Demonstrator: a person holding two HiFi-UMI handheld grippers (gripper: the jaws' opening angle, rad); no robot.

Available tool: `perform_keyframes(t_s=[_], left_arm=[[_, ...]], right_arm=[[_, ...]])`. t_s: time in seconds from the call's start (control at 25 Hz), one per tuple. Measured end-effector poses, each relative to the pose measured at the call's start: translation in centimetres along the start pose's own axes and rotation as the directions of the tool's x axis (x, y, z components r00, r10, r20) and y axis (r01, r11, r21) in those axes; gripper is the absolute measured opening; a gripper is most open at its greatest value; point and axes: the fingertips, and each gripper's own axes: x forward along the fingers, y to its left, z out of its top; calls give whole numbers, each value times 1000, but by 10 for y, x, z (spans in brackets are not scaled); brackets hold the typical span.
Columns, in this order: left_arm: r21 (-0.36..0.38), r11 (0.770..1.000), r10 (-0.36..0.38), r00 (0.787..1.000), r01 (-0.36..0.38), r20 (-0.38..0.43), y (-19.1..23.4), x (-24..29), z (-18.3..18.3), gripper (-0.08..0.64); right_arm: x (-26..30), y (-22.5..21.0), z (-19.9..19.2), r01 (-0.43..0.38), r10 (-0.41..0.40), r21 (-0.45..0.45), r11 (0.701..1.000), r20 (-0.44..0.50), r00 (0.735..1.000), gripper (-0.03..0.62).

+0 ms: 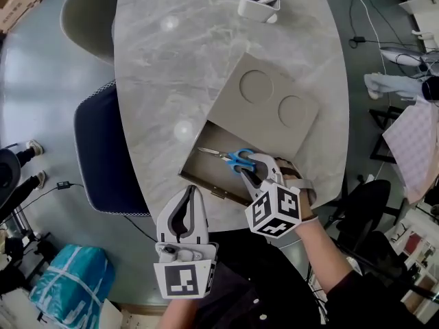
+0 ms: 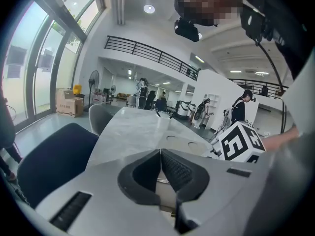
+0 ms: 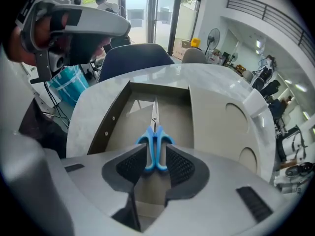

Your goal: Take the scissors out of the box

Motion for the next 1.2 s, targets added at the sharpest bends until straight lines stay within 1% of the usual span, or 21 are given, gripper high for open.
perform_keyframes(t_s=[0.08,0.16,0.36,0.44,0.56,0.76,1.0,1.2], left_arm=[[-6,1000,0,1000,0,-14,0,2,-5,17],[-27,1000,-2,999,1,-47,-2,2,-14,17],[-57,998,-4,995,-2,-98,0,3,-31,17],[-46,999,2,996,-6,-84,4,5,-32,17],[-27,1000,13,999,-15,-51,10,8,-30,17],[-46,999,17,997,-20,-78,10,5,-37,17],[-33,999,17,998,-19,-56,11,8,-31,17],[-23,999,27,998,-28,-55,12,3,-28,17]], right_arm=[[4,2,0,-17,17,8,1000,-12,1000,118],[8,2,-1,-19,20,10,1000,-26,999,120],[14,2,1,-5,3,-30,1000,-66,998,112],[16,5,1,-12,8,-42,999,-80,997,95],[16,6,1,-21,17,-43,999,-90,996,91],[15,9,1,-34,28,-53,998,-99,995,81],[13,8,3,-51,49,-29,998,-80,996,78],[1,4,5,-30,29,-23,999,-62,998,78]])
